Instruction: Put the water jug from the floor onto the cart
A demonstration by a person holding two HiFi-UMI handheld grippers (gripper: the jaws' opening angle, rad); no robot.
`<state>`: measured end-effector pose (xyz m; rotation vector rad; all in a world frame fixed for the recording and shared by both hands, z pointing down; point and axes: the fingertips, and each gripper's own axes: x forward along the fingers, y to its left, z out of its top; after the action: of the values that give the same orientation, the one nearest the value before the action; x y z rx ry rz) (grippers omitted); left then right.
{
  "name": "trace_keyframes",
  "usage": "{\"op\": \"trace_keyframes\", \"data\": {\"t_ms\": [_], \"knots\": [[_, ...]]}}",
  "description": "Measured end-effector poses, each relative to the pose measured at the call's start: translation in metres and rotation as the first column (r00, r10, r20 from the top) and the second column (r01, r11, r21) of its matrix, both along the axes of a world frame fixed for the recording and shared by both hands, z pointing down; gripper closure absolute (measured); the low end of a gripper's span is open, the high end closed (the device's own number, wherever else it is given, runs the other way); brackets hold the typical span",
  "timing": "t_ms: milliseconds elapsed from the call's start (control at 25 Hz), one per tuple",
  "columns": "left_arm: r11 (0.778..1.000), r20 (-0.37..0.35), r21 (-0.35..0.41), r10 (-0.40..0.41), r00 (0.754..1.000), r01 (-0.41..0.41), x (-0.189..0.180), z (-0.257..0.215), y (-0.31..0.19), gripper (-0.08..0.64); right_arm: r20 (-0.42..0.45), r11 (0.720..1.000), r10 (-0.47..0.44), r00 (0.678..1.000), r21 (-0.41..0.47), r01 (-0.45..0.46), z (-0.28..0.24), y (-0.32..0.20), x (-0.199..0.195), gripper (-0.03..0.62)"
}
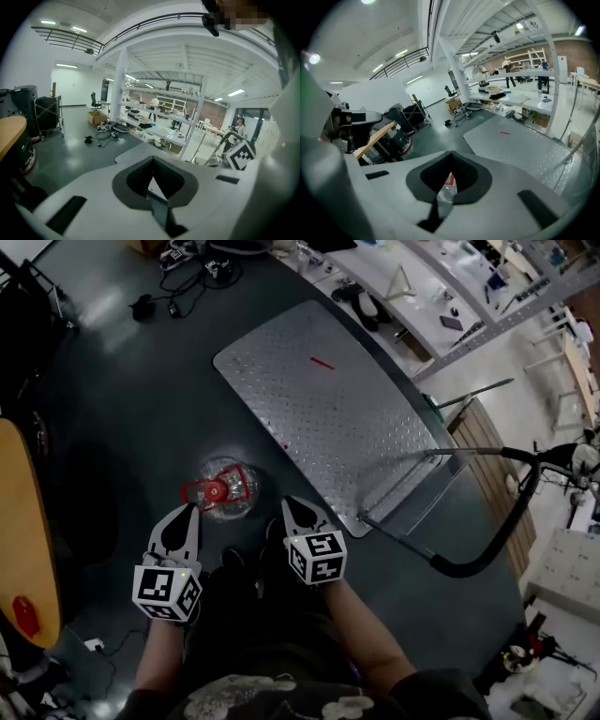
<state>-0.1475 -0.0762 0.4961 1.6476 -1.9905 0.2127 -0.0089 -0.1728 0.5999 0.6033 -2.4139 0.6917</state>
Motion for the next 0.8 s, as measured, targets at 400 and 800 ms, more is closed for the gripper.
{"op": "trace_keyframes", "data": {"t_ms": [400,800], "knots": [[0.994,-0.086,-0.095,-0.068,0.994,0.060,-0.023,0.079,0.016,0.551,-0.062,0.992,-0.097,0.993,-0.086,0.092,0.066,0.007,-0.060,0.597],[0.988,-0.129,-0.153,-0.031,0.991,0.011,-0.046,0.148,0.017,0.551,-0.212,0.977,-0.143,0.967,-0.185,0.104,0.156,0.035,-0.097,0.510]]}}
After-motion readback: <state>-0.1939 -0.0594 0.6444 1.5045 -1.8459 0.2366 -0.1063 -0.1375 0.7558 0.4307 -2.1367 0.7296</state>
